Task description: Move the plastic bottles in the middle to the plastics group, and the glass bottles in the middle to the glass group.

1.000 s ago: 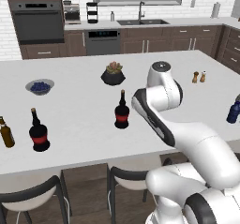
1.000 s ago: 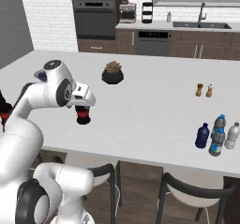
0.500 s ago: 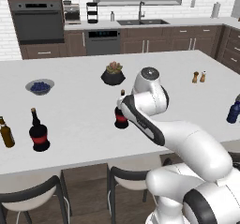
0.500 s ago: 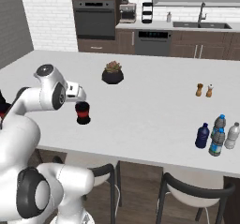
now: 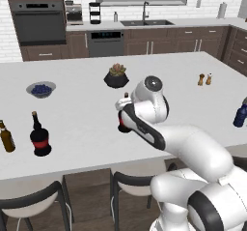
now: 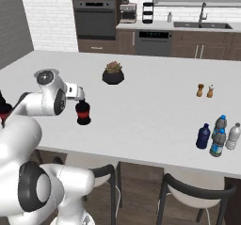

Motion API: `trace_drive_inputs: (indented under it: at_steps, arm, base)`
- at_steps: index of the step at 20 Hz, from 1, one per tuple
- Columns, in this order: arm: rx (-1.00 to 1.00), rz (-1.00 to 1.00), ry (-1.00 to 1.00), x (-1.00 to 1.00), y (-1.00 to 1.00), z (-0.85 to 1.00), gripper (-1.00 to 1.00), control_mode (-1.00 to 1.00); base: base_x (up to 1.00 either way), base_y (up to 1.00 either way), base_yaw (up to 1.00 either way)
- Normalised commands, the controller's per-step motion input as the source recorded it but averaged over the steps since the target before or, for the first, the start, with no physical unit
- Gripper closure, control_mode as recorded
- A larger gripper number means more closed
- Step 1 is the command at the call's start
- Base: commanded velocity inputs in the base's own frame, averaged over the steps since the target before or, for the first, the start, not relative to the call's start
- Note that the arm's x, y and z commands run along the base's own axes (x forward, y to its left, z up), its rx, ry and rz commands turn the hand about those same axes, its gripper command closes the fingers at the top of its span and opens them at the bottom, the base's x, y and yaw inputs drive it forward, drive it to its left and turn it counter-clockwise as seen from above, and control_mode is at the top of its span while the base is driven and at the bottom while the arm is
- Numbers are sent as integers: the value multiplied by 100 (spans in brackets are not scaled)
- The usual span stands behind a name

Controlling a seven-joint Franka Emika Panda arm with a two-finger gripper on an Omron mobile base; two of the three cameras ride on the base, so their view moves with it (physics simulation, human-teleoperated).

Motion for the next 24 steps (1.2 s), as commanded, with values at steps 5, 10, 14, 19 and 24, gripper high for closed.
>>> trace_drive_inputs:
  at_steps: [5,10,14,19,24]
  arm:
    - [0,-6,0,9,-2,-1,-100,-100]
    - [2,0,0,25,0,0,-100,-100]
    - [0,0,5,27,-2,-11,-100,-100]
    - [0,-1,7,31,-2,-20,-100,-100]
    - [0,0,3,32,0,-23,-100,-100]
  base:
    - [0,0,0]
    - [0,0,0]
    - [0,0,0]
    - [0,0,0]
    - [0,0,0]
